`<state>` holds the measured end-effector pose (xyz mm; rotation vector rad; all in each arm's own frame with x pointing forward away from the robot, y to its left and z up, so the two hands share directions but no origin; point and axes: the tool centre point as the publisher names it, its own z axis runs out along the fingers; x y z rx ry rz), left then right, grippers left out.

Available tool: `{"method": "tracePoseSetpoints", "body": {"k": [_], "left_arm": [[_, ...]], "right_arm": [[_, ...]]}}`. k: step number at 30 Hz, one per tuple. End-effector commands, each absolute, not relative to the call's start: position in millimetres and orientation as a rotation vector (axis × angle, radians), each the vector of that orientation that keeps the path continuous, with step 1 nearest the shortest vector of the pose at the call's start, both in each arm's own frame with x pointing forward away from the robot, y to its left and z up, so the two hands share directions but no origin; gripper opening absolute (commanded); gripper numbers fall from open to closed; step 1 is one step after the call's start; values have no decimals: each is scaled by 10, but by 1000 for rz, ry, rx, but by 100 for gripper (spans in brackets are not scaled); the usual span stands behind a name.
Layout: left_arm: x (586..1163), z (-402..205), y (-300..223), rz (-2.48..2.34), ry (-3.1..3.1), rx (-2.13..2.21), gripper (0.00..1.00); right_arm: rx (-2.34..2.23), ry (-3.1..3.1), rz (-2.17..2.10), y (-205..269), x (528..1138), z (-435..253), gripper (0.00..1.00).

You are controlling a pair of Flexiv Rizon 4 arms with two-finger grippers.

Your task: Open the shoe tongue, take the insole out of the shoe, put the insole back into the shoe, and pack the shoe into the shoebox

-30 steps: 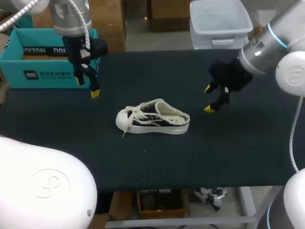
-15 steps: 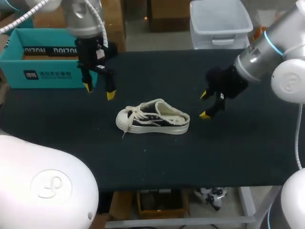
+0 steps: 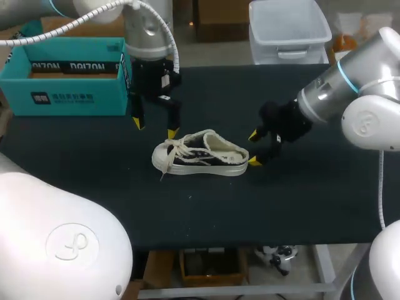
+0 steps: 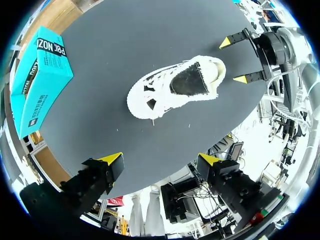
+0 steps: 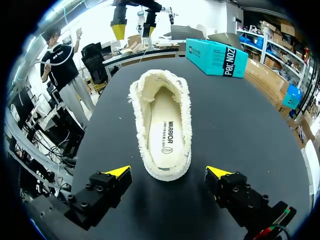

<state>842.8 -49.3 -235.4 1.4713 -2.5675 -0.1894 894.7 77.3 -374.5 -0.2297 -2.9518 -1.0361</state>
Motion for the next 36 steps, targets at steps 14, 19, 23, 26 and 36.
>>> {"method": "tracePoseSetpoints", "body": {"k": [14,19,23,26,36], "left_arm": [[8388,-2616,-717,-186,-2536,1538,100],[8389,-2669,-722,-181,-2514,1578,100],[8385,-2691,-723,-177,-2507,1590,100],[8380,-2715,-730,-168,-2500,1598,100],[8347,-2787,-831,-124,-2416,1754,100]], "right_arm": [[-314,-2895,-1198,1053,8940,-4111,100],[-314,-2882,-1226,1128,8966,-4143,100],[-322,-2865,-1241,1184,8957,-4198,100],[-329,-2852,-1263,1206,8957,-4252,100],[-325,-2826,-1296,1227,9003,-4372,100]]}}
